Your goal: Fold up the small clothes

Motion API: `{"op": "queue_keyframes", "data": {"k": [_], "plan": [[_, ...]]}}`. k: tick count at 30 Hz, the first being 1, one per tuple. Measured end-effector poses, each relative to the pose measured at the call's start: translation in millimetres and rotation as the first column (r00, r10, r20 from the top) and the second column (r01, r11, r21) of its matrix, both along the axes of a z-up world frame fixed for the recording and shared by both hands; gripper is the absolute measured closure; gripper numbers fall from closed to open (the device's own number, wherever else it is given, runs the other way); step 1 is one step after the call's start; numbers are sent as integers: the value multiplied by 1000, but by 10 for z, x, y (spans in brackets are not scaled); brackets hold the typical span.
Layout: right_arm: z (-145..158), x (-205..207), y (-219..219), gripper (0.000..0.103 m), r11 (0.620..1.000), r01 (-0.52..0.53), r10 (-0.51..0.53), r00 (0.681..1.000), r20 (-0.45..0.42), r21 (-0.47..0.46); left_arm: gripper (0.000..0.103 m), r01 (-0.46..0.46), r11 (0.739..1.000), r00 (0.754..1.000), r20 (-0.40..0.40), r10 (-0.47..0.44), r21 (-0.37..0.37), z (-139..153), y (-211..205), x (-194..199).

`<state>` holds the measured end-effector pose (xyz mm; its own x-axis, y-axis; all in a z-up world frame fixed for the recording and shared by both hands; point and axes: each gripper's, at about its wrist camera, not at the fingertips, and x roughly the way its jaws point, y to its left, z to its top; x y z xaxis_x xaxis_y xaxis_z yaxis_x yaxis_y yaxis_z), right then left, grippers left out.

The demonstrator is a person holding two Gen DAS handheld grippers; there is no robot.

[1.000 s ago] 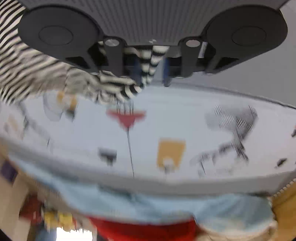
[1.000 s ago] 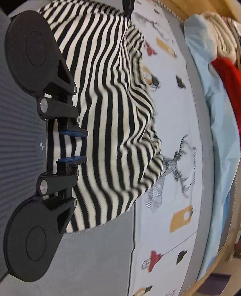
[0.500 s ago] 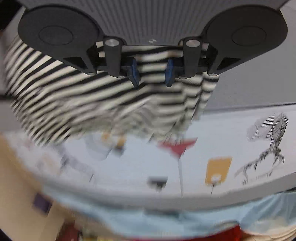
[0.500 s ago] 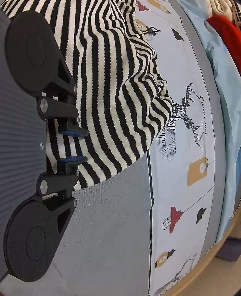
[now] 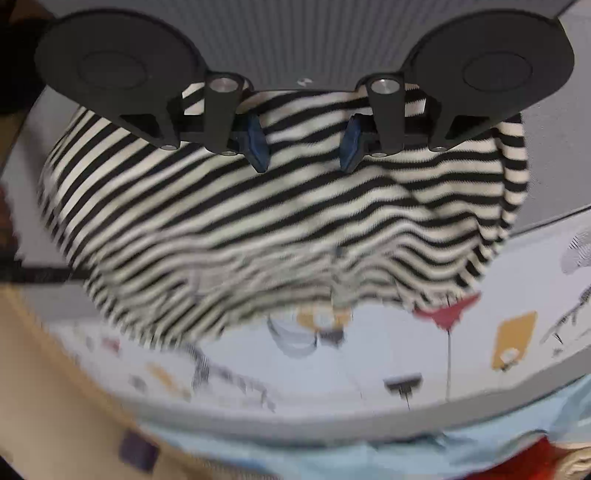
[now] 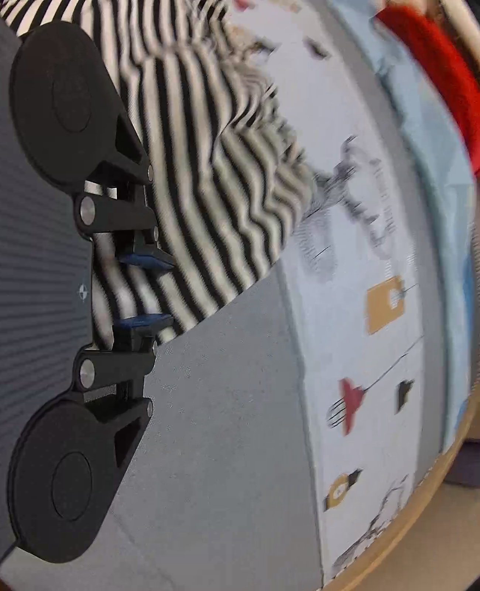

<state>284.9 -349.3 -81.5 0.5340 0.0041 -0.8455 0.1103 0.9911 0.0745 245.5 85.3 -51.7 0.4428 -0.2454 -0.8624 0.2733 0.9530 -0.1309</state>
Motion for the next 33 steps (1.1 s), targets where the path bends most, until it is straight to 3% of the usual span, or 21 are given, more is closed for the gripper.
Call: {"op": "queue_keyframes", "data": {"k": [3,7,10,12,14,17,21,25,28,30,32,33], "plan": [[97,0,27,76,999,-26,24,997,71,27,54,-20,999,1000,19,21,-49,263,-23,-183],[163,68,68,74,993,-57,45,993,113,106,54,57,998,998,-19,-57,11,351,-203,-407],[184,86,181,73,982,-128,111,985,128,135,54,69,997,991,-121,-65,28,67,-180,-465],[75,107,300,72,982,-169,165,985,53,84,51,81,992,972,-227,-58,94,-200,-190,-398],[-68,116,371,72,982,-189,190,981,-44,29,50,52,997,979,-198,-40,55,-117,-151,-365],[68,67,351,72,986,-160,159,987,14,49,51,-16,999,991,-135,12,-30,79,25,-418],[285,-121,313,72,978,-162,152,985,85,130,51,-93,995,985,-145,98,37,59,262,-478],[288,-324,342,72,975,-209,205,977,55,79,51,-111,990,965,-226,130,91,-158,479,-506],[165,-417,262,72,980,-196,196,980,-29,29,51,-94,993,974,-201,107,74,-128,532,-585],[40,-466,163,72,986,-163,160,981,-109,-19,51,-148,989,978,-143,150,23,38,653,-662],[53,-529,50,72,992,-123,120,987,-104,-20,52,-215,977,967,-145,210,-16,66,809,-707],[70,-563,-18,72,995,-101,99,990,-100,-12,56,-241,970,953,-186,240,17,-20,855,-693]]}}
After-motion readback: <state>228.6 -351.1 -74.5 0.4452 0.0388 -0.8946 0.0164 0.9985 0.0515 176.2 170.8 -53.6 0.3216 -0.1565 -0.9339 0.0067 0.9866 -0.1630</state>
